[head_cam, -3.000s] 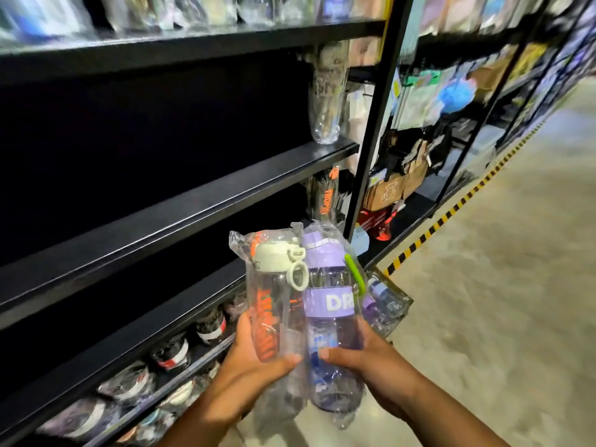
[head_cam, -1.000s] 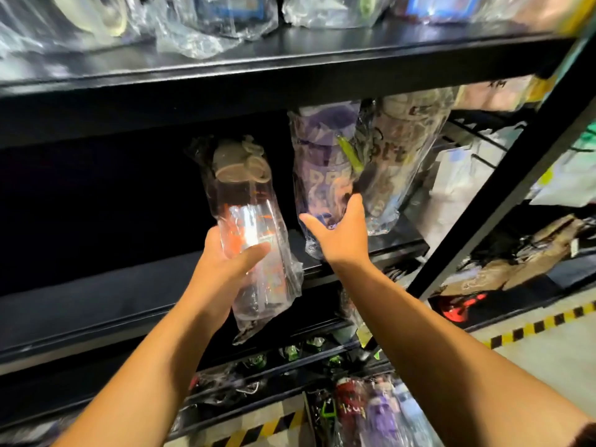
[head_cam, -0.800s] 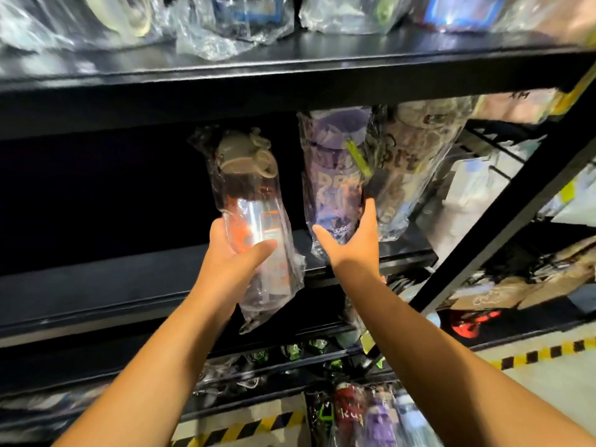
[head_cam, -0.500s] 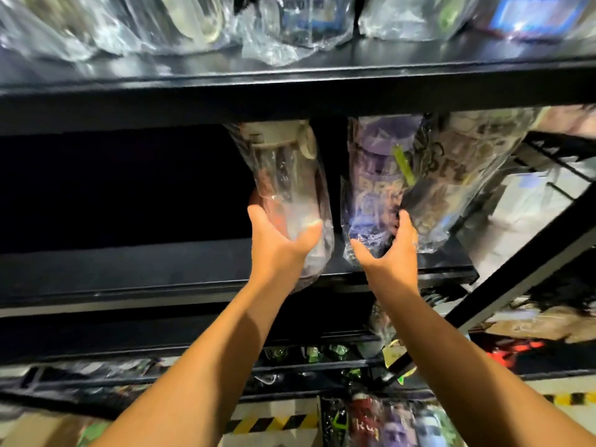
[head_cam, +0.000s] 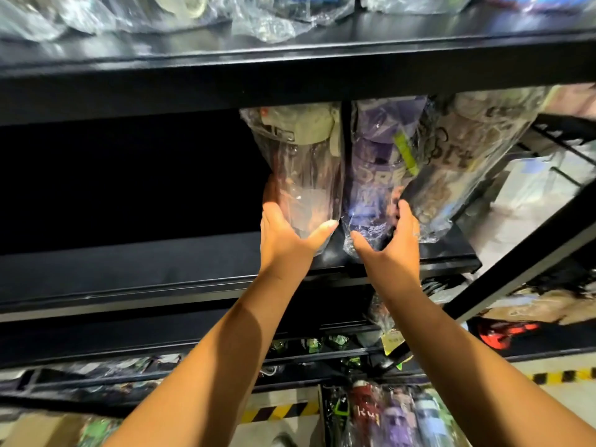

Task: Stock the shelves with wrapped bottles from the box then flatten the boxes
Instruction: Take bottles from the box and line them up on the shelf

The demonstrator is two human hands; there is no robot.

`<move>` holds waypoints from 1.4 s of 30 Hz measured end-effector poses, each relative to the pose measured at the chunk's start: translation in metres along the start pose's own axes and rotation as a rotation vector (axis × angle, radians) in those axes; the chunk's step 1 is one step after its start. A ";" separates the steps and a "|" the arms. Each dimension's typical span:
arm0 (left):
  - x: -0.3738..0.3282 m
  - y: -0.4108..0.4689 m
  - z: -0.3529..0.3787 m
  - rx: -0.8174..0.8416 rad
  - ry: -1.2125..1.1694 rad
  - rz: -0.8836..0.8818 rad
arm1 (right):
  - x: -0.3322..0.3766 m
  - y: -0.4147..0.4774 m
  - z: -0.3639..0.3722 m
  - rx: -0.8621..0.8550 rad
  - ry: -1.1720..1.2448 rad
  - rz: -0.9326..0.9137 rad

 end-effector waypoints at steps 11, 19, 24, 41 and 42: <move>0.000 -0.009 0.001 -0.023 0.331 -0.001 | 0.004 -0.002 -0.001 0.004 0.000 0.005; 0.001 -0.006 0.006 -0.051 0.403 0.011 | 0.004 -0.002 0.000 -0.002 -0.067 -0.016; 0.004 -0.009 0.006 -0.060 0.399 0.024 | 0.004 -0.003 0.001 0.011 -0.071 -0.023; 0.052 -0.168 -0.038 0.037 0.925 -0.007 | -0.067 -0.118 -0.010 0.370 -0.714 -0.444; 0.057 -0.187 -0.042 0.034 0.951 -0.063 | -0.072 -0.129 -0.012 0.412 -0.725 -0.478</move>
Point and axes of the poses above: each hand's wrist, its own y-axis towards the middle knuckle, its own z-axis out of the palm, x = y × z, the point moved 3 cm from there along y, towards the middle knuckle, and after that the axes turned 4 degrees about y, right-handed, at the moved point
